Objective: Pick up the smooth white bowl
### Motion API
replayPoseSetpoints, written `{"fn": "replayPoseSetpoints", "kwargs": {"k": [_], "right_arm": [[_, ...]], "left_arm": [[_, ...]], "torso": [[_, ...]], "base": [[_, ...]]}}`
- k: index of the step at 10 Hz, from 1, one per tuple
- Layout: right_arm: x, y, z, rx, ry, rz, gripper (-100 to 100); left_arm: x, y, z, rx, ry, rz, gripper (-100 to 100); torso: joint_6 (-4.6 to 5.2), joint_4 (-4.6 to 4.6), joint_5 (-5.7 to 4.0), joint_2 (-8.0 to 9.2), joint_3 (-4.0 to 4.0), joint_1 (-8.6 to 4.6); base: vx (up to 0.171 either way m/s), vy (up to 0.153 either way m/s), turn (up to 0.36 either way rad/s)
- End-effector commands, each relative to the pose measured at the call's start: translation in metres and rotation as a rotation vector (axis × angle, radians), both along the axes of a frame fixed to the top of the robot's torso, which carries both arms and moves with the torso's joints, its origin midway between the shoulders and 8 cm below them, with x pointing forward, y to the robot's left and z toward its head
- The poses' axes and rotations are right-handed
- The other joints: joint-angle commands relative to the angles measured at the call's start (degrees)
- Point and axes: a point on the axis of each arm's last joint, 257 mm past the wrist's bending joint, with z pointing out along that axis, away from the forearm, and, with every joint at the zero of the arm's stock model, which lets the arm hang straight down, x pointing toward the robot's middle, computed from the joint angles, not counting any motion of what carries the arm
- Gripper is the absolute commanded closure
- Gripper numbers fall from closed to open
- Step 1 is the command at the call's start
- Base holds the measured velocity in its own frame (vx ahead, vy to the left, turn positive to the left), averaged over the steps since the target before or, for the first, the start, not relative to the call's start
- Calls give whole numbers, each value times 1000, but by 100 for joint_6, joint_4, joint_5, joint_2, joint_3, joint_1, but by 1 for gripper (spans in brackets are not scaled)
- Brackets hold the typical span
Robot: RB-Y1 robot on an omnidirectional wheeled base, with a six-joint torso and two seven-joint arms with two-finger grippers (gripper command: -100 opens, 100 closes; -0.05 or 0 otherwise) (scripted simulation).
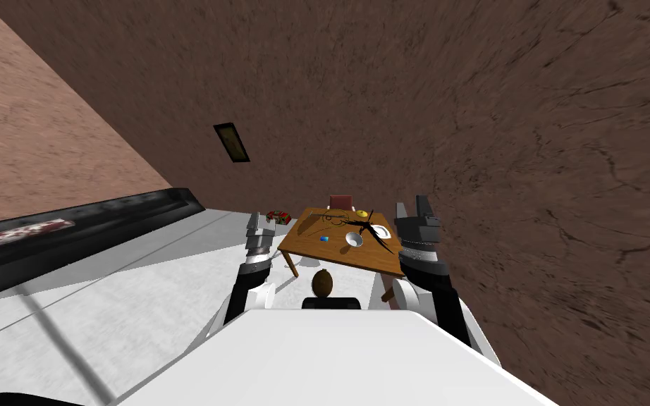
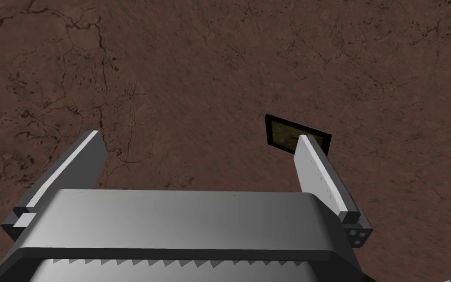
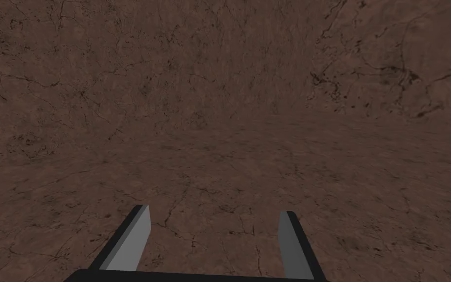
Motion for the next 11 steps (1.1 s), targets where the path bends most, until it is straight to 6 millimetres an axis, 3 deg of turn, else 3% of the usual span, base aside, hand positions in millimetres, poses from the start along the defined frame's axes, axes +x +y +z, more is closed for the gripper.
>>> {"fn": "replayPoseSetpoints", "kwargs": {"k": [1, 8, 11], "right_arm": [[4, 5, -6, -52, 24, 8, -100], [25, 12, -48, -302, 163, -20, -100], [39, 4, -84, -484, 263, -78, -100]], "left_arm": [[0, 0, 0, 0, 0, 0, 0], [0, 0, 0, 0, 0, 0, 0], [0, 0, 0, 0, 0, 0, 0]], "torso": [[0, 0, 0, 0, 0, 0], [-1, -1, 4, -2, -2, 19], [-1, -1, 5, -2, -1, 24]], "base": [[1, 12, 53], [2, 39, 99], [7, 73, 184]]}}
